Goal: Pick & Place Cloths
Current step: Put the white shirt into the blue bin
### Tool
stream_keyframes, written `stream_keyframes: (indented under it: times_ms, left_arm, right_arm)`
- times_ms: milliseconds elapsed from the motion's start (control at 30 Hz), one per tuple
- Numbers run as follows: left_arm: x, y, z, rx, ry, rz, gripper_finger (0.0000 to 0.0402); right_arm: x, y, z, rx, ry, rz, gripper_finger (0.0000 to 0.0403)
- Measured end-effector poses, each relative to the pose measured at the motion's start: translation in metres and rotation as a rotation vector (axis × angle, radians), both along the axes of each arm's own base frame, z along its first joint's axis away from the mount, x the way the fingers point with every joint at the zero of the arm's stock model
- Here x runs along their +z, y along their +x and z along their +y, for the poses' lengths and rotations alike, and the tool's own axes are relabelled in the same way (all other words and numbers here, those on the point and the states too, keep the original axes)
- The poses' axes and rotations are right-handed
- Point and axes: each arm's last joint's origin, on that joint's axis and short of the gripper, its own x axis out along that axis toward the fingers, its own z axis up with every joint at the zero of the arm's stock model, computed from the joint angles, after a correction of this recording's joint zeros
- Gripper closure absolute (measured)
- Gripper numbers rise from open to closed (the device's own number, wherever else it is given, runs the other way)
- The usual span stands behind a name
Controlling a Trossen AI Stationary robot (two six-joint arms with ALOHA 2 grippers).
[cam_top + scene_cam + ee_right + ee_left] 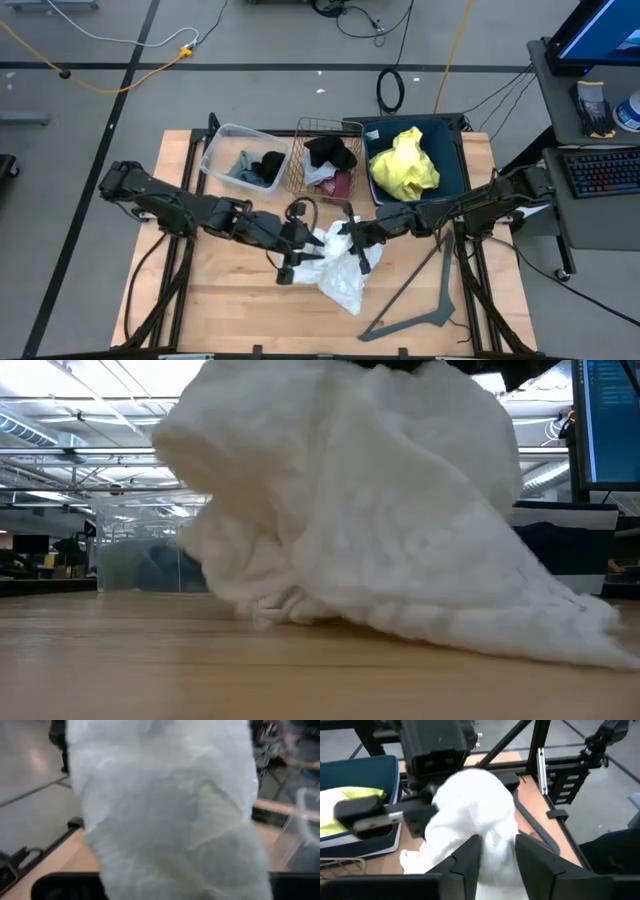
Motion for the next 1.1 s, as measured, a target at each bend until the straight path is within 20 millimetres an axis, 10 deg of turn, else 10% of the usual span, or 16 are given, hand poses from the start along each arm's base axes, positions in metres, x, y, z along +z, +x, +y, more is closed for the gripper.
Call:
stream_keyframes:
  times_ms: [400,1100]
  left_arm:
    - [0.028,-0.056,0.012,0.059,-0.043,0.100,0.0203]
    - [-0.038,-0.070,0.012,0.388,0.026,0.281,0.0213]
  right_arm:
    - [0.056,-0.035,-0.010,-0.100,-0.058,-0.195,0.0373]
    - [0.157,-0.147,-0.050,-0.867,-0.512,-0.547,0.0373]
